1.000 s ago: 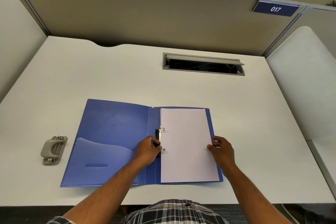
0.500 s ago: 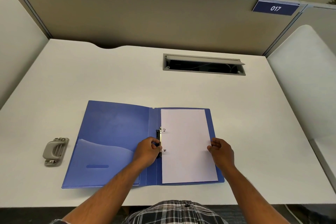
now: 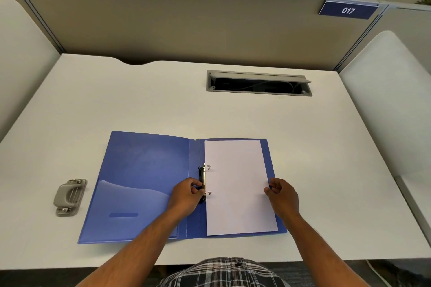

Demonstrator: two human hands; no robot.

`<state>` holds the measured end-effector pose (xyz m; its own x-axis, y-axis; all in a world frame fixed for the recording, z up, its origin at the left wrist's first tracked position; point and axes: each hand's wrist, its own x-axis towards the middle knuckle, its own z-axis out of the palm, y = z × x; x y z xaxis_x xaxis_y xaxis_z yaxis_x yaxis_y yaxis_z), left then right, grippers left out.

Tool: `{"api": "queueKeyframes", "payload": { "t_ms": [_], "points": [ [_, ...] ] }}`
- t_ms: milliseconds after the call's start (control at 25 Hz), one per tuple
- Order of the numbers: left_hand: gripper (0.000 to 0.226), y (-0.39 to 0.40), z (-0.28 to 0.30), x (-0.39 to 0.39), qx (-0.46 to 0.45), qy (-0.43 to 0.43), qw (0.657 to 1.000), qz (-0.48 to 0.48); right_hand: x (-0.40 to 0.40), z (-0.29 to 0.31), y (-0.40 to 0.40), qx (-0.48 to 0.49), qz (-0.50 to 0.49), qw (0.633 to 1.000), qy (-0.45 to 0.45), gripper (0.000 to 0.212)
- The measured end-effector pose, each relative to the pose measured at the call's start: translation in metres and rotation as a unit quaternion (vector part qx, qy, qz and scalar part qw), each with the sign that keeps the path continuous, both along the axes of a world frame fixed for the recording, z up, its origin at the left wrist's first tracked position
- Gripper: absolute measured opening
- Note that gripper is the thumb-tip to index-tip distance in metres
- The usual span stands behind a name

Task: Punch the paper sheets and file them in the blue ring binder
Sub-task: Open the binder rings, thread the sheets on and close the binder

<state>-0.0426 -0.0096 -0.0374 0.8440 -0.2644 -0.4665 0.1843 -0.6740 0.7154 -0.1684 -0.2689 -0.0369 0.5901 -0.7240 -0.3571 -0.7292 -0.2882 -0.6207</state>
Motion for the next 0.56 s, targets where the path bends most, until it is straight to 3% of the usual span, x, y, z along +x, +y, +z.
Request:
{"api": "queueKeyframes", "payload": {
  "t_ms": [320,560],
  "points": [
    [0.004,0.01,-0.002,-0.005,-0.027,-0.014,1.0,0.0,-0.012,-0.001,0.002,-0.015,-0.04,0.999,-0.01,0.034],
    [0.015,0.008,-0.004,-0.002,-0.03,-0.02,0.999,0.006,-0.01,-0.003,-0.003,-0.018,-0.046,0.999,0.001,0.032]
  ]
}}
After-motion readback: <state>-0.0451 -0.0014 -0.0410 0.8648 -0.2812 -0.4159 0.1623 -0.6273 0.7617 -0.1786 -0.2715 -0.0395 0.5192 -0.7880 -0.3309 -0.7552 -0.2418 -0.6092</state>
